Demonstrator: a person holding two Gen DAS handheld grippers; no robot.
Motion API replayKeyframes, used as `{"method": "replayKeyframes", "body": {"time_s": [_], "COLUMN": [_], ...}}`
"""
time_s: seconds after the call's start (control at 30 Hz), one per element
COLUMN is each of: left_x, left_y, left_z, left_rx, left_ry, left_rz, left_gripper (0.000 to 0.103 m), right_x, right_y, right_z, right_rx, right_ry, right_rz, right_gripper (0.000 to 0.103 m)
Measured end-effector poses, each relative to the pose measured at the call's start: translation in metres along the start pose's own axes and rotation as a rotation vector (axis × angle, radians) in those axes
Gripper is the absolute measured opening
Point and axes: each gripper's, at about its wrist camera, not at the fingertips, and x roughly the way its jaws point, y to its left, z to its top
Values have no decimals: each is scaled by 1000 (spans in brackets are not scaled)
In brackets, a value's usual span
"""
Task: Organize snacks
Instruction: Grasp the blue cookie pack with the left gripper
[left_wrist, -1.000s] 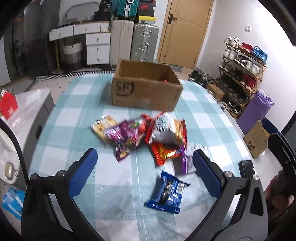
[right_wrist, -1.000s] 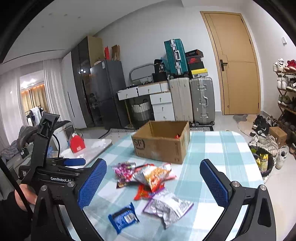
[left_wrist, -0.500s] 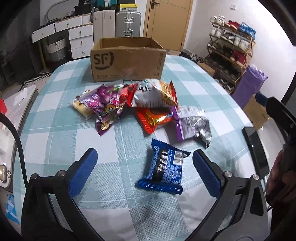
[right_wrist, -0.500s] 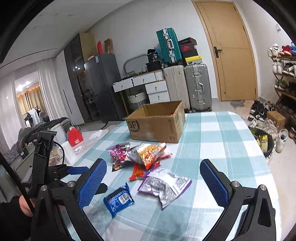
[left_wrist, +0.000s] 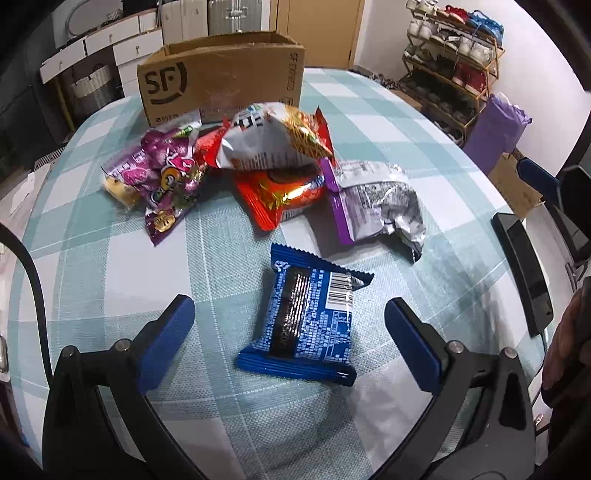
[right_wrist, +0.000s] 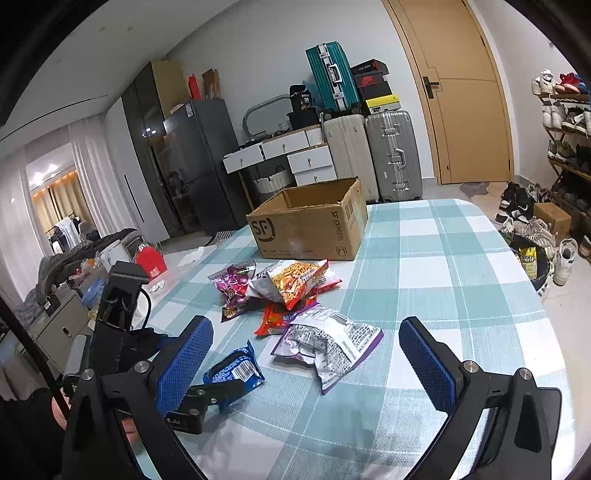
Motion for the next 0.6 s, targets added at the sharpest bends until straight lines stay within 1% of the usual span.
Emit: {"method": "replayKeyframes", "body": {"time_s": [0.07, 0.13, 0.2, 0.33, 0.37, 0.43, 0.53, 0.6], "left_x": [2, 4, 5, 9, 11, 13, 17, 19], "left_y": [-5, -7, -8, -5, -4, -5, -6, -6], "left_z": [3, 5, 6, 6, 6, 4, 4, 5], "left_rx": [17, 35, 42, 22, 19, 19, 28, 34], "left_ry": [1, 1, 2, 27, 37, 46, 55, 60], "left_rz": [-1, 18, 21, -16, -25, -28, -34, -38], "left_gripper": [103, 103, 103, 102, 102, 99, 95, 90], "right_x": [2, 4, 5, 5, 6, 6, 6, 6], "right_y": [-2, -4, -7, -8, -9, -10, -14, -15], "right_z": [-1, -2, -4, -7, -7, -9, -11, -11], "right_rx": [11, 24, 37, 37, 39, 50, 72, 86], "right_ry": [11, 17, 21, 30, 45, 66, 73, 75], "right_rz": [9, 8, 10, 4, 11, 28, 32, 40], "right_gripper": [103, 103, 103, 103, 103, 103, 103, 103]}}
